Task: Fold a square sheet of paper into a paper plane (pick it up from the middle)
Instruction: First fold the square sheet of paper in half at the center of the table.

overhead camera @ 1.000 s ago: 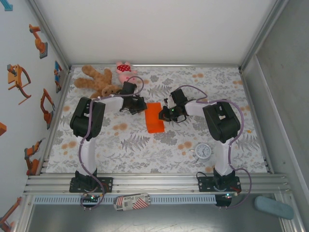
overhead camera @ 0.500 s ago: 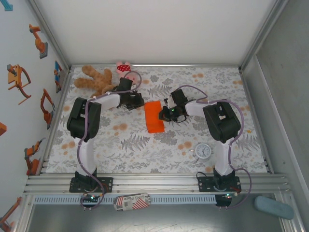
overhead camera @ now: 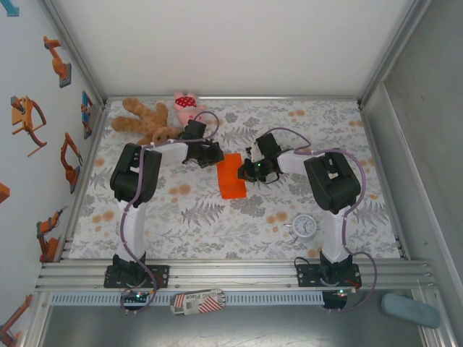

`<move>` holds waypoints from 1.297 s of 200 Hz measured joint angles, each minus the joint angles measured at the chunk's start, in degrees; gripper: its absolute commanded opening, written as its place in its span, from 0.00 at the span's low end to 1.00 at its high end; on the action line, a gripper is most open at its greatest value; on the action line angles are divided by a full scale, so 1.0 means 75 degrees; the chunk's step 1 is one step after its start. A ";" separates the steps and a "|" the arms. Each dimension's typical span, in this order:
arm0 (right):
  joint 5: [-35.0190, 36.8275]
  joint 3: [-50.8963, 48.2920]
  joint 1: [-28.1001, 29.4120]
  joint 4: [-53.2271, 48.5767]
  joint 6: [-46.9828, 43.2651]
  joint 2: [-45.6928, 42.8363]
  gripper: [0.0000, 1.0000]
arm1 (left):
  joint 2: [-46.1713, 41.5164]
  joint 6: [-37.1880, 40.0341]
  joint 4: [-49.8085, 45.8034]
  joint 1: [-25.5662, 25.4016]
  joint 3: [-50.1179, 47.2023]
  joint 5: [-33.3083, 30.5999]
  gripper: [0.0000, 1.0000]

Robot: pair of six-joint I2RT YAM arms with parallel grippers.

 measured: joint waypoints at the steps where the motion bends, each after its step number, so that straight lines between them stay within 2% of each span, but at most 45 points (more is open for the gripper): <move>1: 0.0000 0.0000 0.0000 0.0000 0.0000 0.0000 0.00 | 0.0009 -0.0012 -0.0006 0.0012 0.0015 0.0009 0.07; 39: 0.0003 -0.0052 0.0000 0.0067 0.0000 -0.0020 0.00 | 0.0256 -0.0181 -0.0219 0.0361 0.0358 0.0417 0.07; 90: 0.0003 -0.0087 0.0000 0.0137 0.0003 -0.0029 0.00 | 0.0527 -0.0169 -0.0714 0.0731 0.1043 0.0152 0.08; 117: 0.0000 -0.0102 0.0000 0.0154 0.0009 -0.0035 0.00 | 0.0341 -0.0172 -0.0889 0.0737 0.0988 0.0122 0.11; 150: -0.0009 -0.0146 -0.0003 0.0233 0.0026 -0.0044 0.00 | -0.0915 -0.0376 -0.0752 0.0393 0.0012 0.0119 0.14; 184: -0.0023 -0.0149 -0.0009 0.0239 0.0035 -0.0041 0.00 | -0.2025 -0.0796 -0.0192 -0.0504 -0.1067 0.0213 0.14; 211: -0.0023 -0.0154 -0.0009 0.0242 0.0035 -0.0041 0.00 | -0.2052 -0.0976 -0.0009 -0.0970 -0.1784 0.0321 0.12; 259: -0.0023 -0.0198 -0.0009 0.0315 0.0035 -0.0055 0.00 | -0.1757 -0.1142 0.0023 -0.1011 -0.2299 0.0484 0.10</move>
